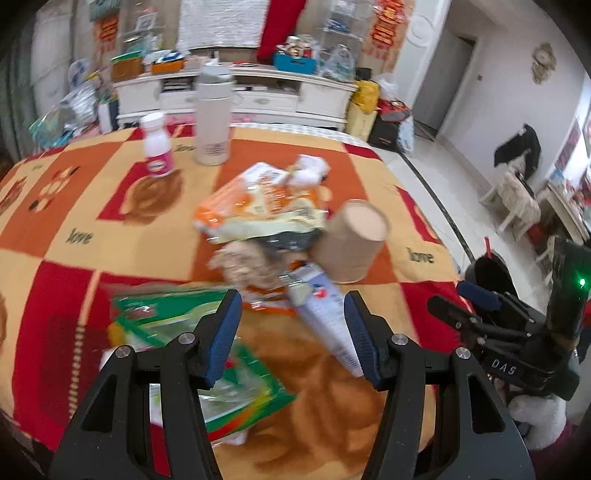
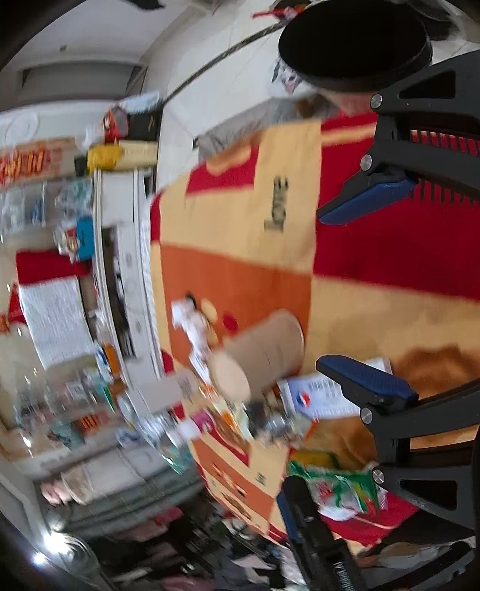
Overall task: Collect trash
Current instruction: 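Return both tools to the table toward the medicine boxes, then grasp the white medicine box with left tool while right grasps blue-printed box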
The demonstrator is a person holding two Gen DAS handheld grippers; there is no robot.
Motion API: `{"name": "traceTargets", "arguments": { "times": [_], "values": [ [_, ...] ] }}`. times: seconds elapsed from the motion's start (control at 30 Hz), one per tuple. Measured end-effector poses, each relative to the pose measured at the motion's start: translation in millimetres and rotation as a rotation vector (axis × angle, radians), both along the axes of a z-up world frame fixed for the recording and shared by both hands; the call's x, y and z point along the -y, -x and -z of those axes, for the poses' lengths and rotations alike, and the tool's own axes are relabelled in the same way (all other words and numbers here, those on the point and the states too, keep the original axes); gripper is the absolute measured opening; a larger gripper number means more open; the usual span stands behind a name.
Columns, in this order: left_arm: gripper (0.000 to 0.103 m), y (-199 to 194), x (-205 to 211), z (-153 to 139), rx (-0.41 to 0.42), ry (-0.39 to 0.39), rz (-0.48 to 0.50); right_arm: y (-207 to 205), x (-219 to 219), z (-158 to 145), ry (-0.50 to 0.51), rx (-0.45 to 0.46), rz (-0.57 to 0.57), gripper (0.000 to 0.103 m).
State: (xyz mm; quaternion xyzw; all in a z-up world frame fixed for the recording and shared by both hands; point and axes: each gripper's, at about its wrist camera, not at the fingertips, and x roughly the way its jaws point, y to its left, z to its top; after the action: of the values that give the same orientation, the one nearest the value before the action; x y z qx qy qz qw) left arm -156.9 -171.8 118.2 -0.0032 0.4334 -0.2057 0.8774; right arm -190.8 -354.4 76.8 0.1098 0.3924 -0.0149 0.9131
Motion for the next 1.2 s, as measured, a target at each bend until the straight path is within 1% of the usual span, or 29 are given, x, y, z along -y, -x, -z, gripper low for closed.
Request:
{"name": "traceTargets", "arguments": {
  "times": [0.2, 0.33, 0.53, 0.73, 0.9, 1.07, 1.13, 1.17, 1.2],
  "values": [
    [0.056, -1, -52, 7, -0.039, 0.015, -0.087, -18, -37, 17, -0.023, -0.035, -0.112, 0.072],
    [0.056, 0, -79, 15, -0.064, 0.016, -0.139, -31, -51, 30, -0.022, -0.071, -0.142, 0.072],
    [0.056, 3, -98, 25, -0.096, 0.037, -0.17, -48, -65, 44, 0.002, -0.106, -0.169, 0.072],
    [0.056, 4, -97, 34, -0.12, 0.037, -0.158, -61, -70, 51, 0.009, -0.127, -0.18, 0.072],
    [0.056, 4, -82, 44, -0.144, 0.031, -0.128, -68, -73, 57, 0.019, -0.143, -0.186, 0.072],
    [0.057, -1, -65, 49, -0.136, 0.017, -0.107, -68, -73, 64, 0.039, -0.151, -0.193, 0.072],
    [0.057, -5, -58, 50, -0.136, 0.013, -0.105, -65, -71, 63, 0.041, -0.137, -0.197, 0.062],
    [0.057, -7, -55, 51, -0.137, 0.014, -0.103, -65, -70, 63, 0.037, -0.133, -0.2, 0.053],
    [0.057, -10, -53, 53, -0.147, 0.015, -0.098, -64, -69, 63, 0.034, -0.13, -0.203, 0.053]
  ]
}}
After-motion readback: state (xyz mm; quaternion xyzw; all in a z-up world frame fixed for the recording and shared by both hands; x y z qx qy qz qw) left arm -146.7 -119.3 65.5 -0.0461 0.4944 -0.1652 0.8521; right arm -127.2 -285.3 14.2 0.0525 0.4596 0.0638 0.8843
